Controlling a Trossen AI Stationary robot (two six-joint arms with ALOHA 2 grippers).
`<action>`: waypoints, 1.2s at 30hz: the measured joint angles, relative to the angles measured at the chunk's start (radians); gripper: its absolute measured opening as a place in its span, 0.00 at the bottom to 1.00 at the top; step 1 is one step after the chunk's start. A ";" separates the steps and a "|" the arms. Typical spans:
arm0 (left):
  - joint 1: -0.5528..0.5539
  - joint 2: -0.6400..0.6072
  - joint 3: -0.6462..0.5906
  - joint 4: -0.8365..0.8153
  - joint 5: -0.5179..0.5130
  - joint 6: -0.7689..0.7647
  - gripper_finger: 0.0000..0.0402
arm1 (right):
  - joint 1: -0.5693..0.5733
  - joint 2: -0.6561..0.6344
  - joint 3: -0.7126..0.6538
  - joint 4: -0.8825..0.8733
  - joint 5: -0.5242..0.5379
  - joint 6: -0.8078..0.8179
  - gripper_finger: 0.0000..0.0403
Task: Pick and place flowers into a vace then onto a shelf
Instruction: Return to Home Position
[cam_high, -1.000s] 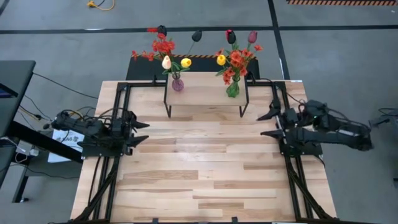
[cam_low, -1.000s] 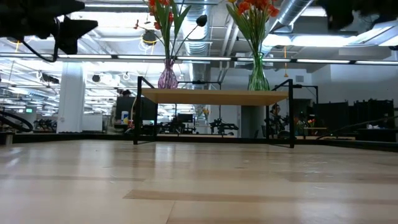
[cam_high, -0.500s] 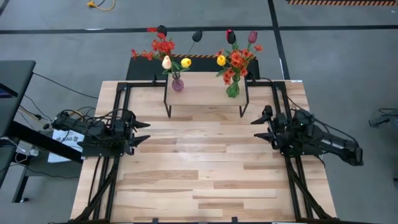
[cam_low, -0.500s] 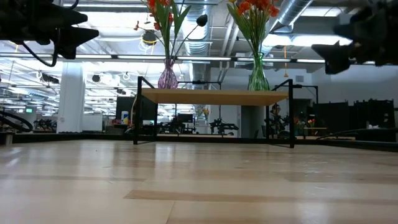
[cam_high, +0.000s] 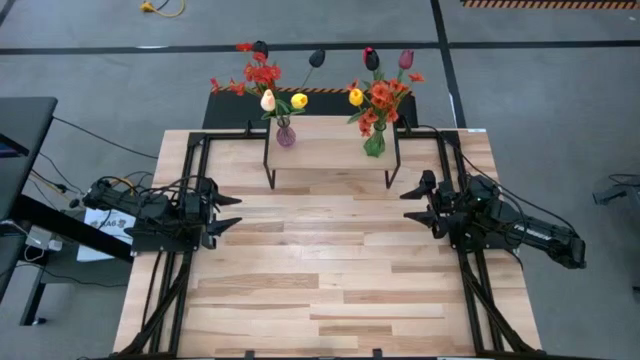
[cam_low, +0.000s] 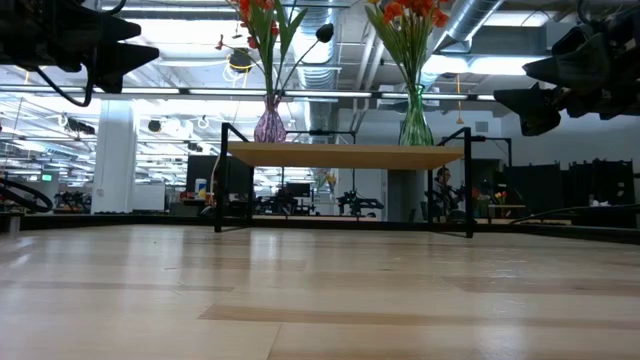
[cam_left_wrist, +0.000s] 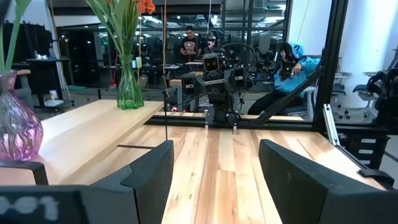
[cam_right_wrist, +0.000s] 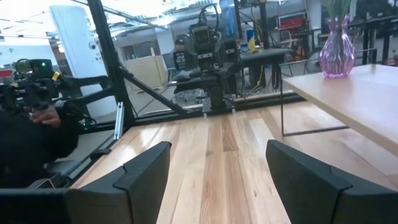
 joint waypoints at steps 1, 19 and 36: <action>0.000 0.000 0.000 -0.002 0.001 -0.011 0.56 | 0.000 0.000 0.000 0.000 0.000 0.000 0.65; 0.000 0.000 0.000 -0.317 0.001 -0.182 0.56 | 0.000 0.000 -0.001 0.000 0.002 0.001 0.65; 0.000 0.002 0.001 -0.354 0.001 -0.204 0.56 | 0.000 0.000 -0.002 0.000 0.002 0.002 0.65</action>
